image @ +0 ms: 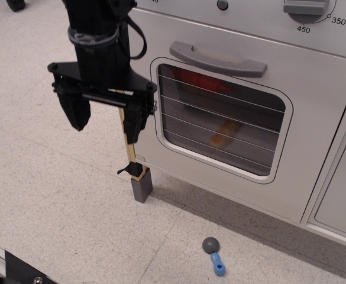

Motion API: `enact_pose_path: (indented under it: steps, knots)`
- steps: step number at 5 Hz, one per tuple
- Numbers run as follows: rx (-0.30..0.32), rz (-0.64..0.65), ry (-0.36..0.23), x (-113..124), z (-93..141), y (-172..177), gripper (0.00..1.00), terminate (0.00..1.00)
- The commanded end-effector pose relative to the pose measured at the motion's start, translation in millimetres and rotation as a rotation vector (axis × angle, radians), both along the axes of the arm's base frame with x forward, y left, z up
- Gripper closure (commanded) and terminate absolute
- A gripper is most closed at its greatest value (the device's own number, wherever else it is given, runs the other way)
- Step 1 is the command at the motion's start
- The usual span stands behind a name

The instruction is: Open oven

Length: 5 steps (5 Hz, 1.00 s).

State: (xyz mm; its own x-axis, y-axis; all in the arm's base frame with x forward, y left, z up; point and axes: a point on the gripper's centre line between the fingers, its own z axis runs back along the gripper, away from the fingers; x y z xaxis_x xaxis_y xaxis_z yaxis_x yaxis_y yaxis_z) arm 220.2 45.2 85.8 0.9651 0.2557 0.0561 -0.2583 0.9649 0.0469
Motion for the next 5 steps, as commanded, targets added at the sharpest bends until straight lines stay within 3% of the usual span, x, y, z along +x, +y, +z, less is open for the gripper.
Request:
enact_pose_path:
  steps: [1,2,3,4,5]
  knots:
    - [-0.155,0.478,-0.242,43.6,15.0,10.4,0.00,0.00]
    - [-0.266,0.729,-0.329,72.9,23.5,15.9,0.00,0.00]
    - [-0.302,0.980,-0.389,94.5,24.4,25.2,0.00,0.00]
    - [-0.362,1.113,-0.399,119.2,22.7,30.5,0.00,0.00]
    - [-0.425,1.157,-0.412,134.2,17.6,22.2,0.00,0.00]
